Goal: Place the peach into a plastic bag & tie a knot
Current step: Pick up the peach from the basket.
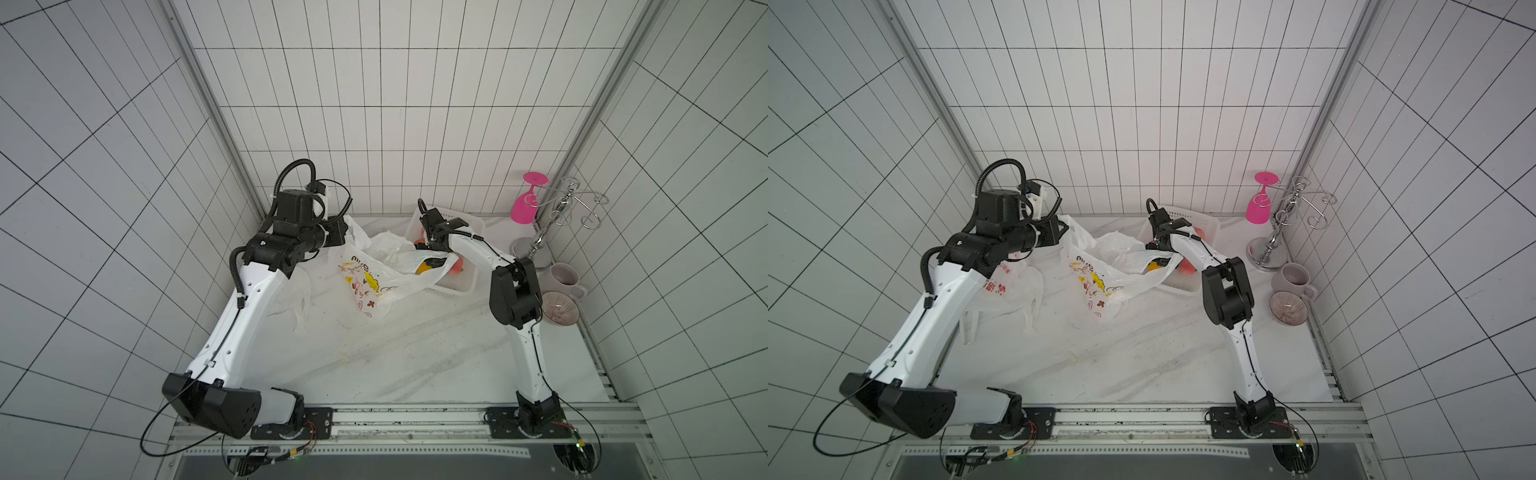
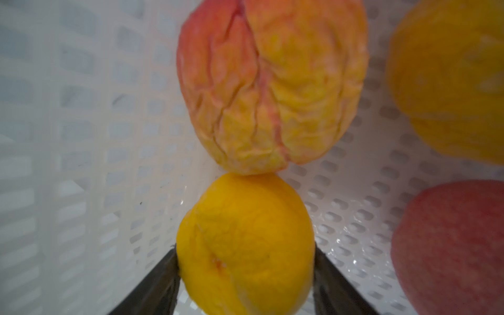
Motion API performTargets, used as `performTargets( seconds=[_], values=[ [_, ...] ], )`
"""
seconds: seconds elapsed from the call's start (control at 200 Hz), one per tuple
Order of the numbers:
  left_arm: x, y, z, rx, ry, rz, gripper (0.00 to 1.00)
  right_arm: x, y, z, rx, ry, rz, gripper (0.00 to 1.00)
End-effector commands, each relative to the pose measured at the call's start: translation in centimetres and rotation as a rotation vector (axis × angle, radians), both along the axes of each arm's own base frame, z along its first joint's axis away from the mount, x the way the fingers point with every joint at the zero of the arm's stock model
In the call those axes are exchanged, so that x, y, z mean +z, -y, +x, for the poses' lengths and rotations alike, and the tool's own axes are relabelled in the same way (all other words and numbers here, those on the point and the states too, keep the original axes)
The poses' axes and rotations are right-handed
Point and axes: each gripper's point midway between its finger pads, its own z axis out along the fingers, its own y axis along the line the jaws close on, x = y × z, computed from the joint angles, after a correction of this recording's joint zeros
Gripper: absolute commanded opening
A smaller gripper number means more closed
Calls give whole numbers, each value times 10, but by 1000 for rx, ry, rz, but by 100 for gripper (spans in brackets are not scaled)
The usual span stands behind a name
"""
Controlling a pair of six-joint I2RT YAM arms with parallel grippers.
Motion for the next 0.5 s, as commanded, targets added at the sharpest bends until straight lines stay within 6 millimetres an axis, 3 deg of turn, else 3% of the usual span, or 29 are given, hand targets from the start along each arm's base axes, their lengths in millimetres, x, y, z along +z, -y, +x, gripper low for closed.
performTargets(
  seconds=[0.0,0.14,0.275,0.365,0.42,0.495],
  values=[
    [12,4,-5,-23,41,-24,0,69,8,14,-21,130,38,58],
    [17,9,-8,-53,58,-45,0,130,49,1,-95,250,44,52],
    [20,12,-9,-68,64,-55,0,160,106,-29,-189,302,13,48],
    [20,15,-8,-85,63,-70,0,183,120,-53,-165,343,-2,46],
    [20,18,-8,-96,59,-78,0,187,119,-63,-130,336,0,47],
    [22,18,-9,-92,64,-80,0,176,125,-76,-100,266,-27,48]
  ],
)
